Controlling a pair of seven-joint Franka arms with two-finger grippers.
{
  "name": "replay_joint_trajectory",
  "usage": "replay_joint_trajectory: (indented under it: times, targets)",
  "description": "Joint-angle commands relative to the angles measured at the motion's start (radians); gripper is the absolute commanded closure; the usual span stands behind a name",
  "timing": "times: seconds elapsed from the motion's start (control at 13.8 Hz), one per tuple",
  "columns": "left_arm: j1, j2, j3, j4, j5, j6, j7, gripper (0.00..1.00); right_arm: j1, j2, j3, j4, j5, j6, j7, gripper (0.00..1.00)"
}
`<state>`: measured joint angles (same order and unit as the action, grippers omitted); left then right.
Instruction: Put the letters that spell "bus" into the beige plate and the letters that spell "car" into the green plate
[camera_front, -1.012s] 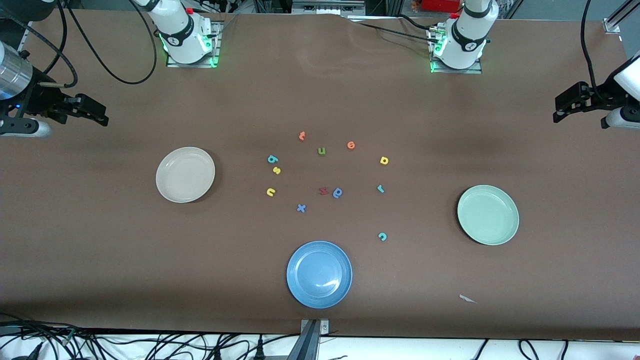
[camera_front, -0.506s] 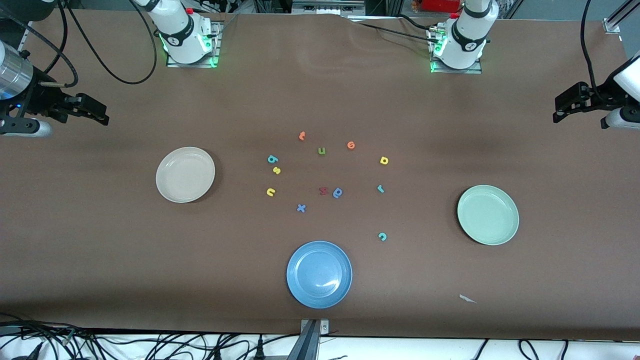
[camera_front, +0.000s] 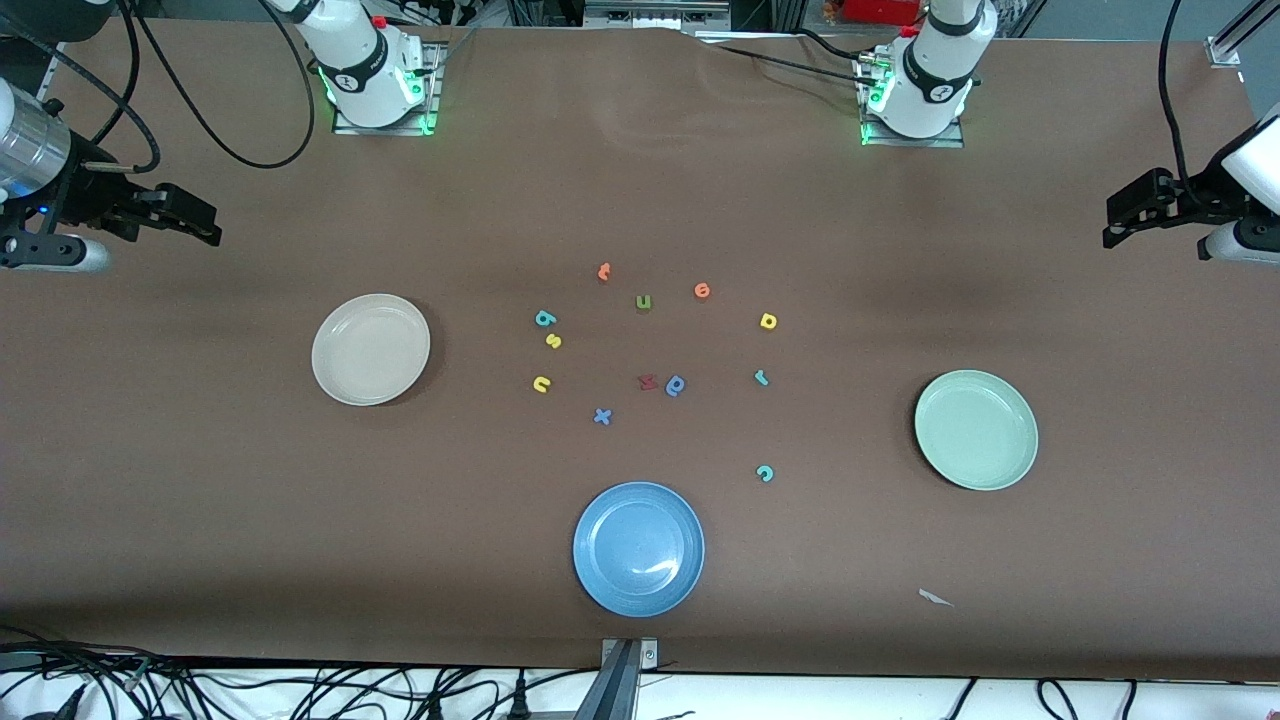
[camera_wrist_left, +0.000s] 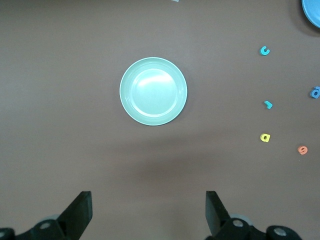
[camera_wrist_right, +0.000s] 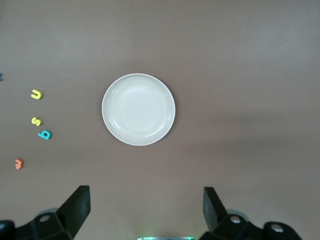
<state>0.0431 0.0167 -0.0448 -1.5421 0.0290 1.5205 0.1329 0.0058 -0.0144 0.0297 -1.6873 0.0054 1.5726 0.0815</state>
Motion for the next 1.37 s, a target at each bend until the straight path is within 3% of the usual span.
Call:
replay_joint_trajectory:
  times: [0.0, 0.36, 0.65, 1.3]
  targets:
    - [-0.003, -0.001, 0.0, 0.002, 0.025, 0.003, 0.017, 0.0, -0.001, -0.001, -0.001, 0.006, 0.019, -0.017, -0.008, 0.0]
    - [-0.041, 0.051, -0.003, -0.003, 0.022, 0.047, 0.005, 0.0, -0.001, 0.001, -0.002, 0.005, 0.021, -0.034, -0.009, 0.0]
    - [-0.057, 0.118, -0.068, -0.033, 0.008, 0.111, -0.05, 0.0, -0.001, 0.001, -0.002, 0.008, 0.021, -0.031, -0.009, 0.0]
    - [-0.057, 0.135, -0.27, -0.403, -0.052, 0.582, -0.209, 0.0, 0.035, 0.036, 0.001, 0.009, 0.018, -0.075, 0.0, 0.0]
